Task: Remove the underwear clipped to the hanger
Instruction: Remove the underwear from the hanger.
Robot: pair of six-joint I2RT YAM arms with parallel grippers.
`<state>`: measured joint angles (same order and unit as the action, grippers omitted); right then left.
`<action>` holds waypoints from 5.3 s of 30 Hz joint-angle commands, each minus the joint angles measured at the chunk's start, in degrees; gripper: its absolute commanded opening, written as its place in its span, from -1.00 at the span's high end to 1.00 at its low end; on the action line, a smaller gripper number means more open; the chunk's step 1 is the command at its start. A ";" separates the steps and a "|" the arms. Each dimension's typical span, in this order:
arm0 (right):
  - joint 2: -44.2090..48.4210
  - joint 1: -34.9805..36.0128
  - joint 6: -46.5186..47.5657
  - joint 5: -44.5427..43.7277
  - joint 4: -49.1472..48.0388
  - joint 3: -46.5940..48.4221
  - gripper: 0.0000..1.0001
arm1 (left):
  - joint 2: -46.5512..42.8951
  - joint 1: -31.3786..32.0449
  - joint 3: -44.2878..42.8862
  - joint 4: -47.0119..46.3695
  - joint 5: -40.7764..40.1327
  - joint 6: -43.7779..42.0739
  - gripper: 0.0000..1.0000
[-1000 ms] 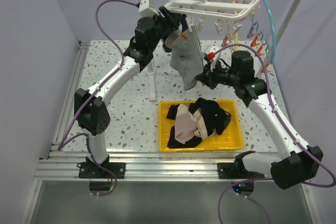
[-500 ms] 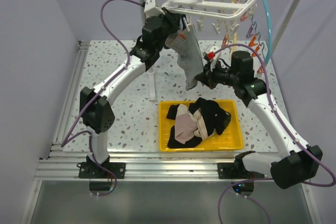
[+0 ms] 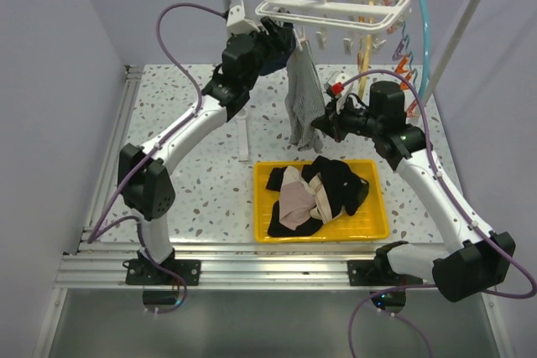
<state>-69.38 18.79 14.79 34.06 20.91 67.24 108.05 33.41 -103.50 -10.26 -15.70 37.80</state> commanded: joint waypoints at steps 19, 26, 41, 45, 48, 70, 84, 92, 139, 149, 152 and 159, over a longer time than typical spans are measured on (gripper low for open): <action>-0.75 0.11 2.44 -0.66 -0.95 1.22 1.00 | -15.42 -2.21 7.36 3.13 15.44 8.34 -0.48; -1.54 0.28 3.23 -1.98 -0.87 1.75 1.00 | -12.25 -0.36 1.38 8.84 16.59 8.52 -0.46; -1.63 0.90 3.41 -2.25 -1.13 1.93 1.00 | -2.77 2.71 -12.15 20.72 9.73 2.45 -0.40; -1.46 1.16 3.50 -2.25 -1.04 1.66 1.00 | -0.83 3.24 -14.62 20.63 8.94 1.84 -0.39; -1.45 1.25 3.50 -2.33 -1.04 1.58 1.00 | 0.32 3.68 -16.37 20.37 8.06 1.40 -0.39; -1.02 1.52 3.32 -2.34 -1.66 0.70 1.00 | 1.55 5.09 -16.91 15.80 2.96 0.26 0.85; -1.10 1.52 3.50 -2.95 -1.66 1.14 1.00 | -1.35 5.00 -14.45 14.66 2.08 -0.27 0.09; -1.02 1.60 4.20 -4.00 -1.75 1.40 1.00 | -4.16 5.09 -13.39 16.06 -0.38 0.52 -0.45; -2.95 10.48 26.26 -25.89 0.27 4.21 1.00 | 6.29 7.28 -27.71 24.15 -6.53 -7.30 -0.01; -2.60 10.66 25.91 -25.71 0.45 3.95 1.00 | 6.39 7.29 -28.34 23.54 -5.13 -7.48 1.00; -2.69 10.66 25.64 -25.63 0.28 3.95 1.00 | 5.42 7.29 -27.46 23.01 -4.86 -7.39 1.00; -2.95 10.48 24.15 -26.24 -1.21 3.60 1.00 | 0.77 7.29 -22.45 20.90 -3.90 -6.95 -0.39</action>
<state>-72.42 29.19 38.35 9.45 22.59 70.50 113.60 40.58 -127.20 14.28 -20.05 30.87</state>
